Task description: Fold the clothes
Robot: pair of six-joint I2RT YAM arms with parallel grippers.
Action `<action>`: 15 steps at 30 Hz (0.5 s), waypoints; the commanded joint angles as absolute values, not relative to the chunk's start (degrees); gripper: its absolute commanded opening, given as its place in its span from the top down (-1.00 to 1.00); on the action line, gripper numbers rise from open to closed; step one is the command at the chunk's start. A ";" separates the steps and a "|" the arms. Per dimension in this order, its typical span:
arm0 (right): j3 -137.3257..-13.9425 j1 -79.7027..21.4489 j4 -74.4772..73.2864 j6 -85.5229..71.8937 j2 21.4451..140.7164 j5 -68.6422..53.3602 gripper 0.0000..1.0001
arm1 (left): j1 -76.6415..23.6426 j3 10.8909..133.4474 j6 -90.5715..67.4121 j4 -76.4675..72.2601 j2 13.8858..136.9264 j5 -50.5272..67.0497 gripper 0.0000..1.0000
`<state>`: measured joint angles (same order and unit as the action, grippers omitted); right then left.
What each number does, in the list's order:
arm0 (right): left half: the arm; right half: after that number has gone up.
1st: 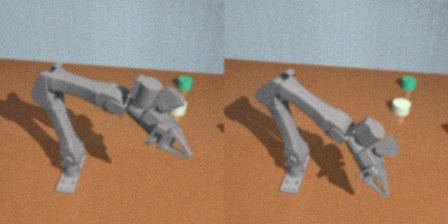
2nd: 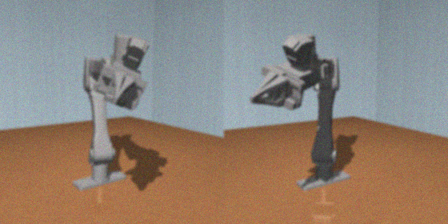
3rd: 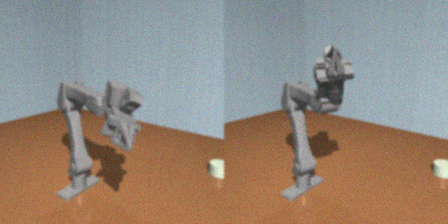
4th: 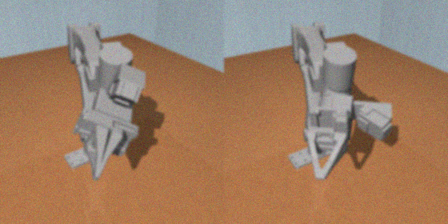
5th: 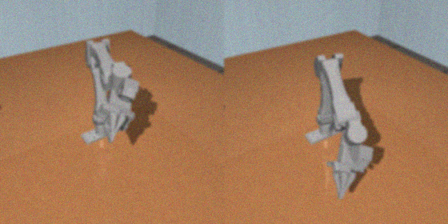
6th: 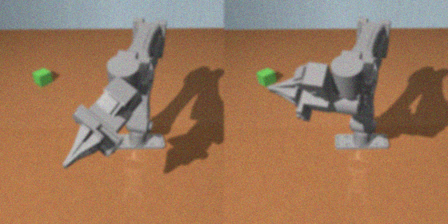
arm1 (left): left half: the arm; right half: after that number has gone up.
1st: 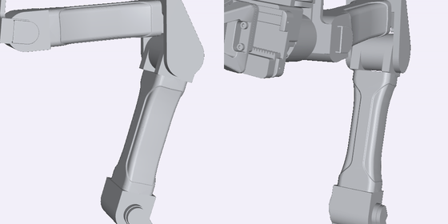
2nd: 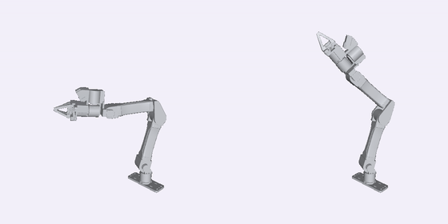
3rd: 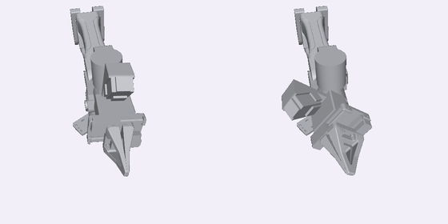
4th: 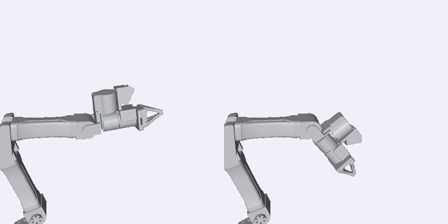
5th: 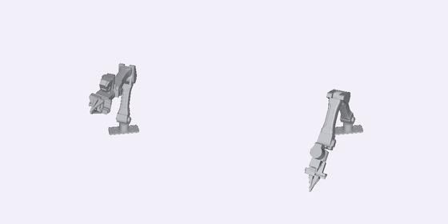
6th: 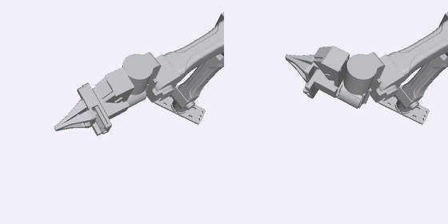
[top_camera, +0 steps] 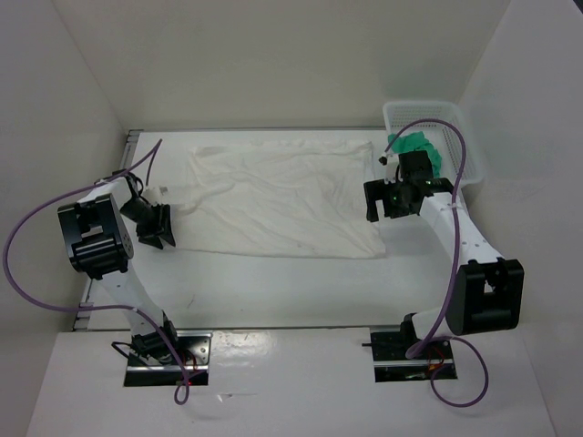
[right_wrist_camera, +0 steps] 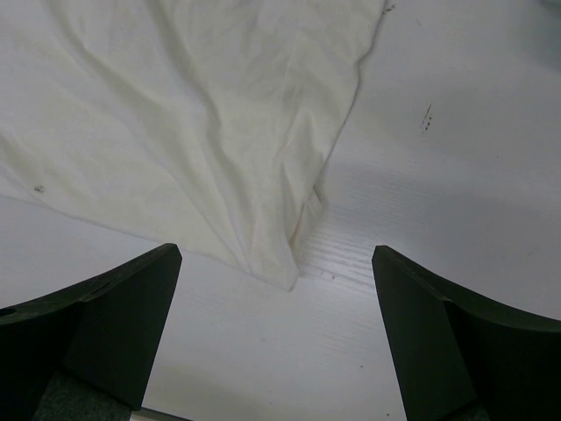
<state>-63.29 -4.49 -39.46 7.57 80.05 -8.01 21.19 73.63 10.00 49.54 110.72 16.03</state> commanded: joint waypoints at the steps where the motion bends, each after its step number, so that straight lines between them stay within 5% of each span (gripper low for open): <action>1: -63.28 -4.13 -37.18 8.17 78.05 -8.61 -0.98 | 21.45 72.42 9.41 47.02 114.08 15.21 -0.06; 15: -62.75 -4.13 -37.18 8.17 77.52 -8.61 -0.98 | 18.72 72.95 7.73 45.97 115.22 18.36 0.10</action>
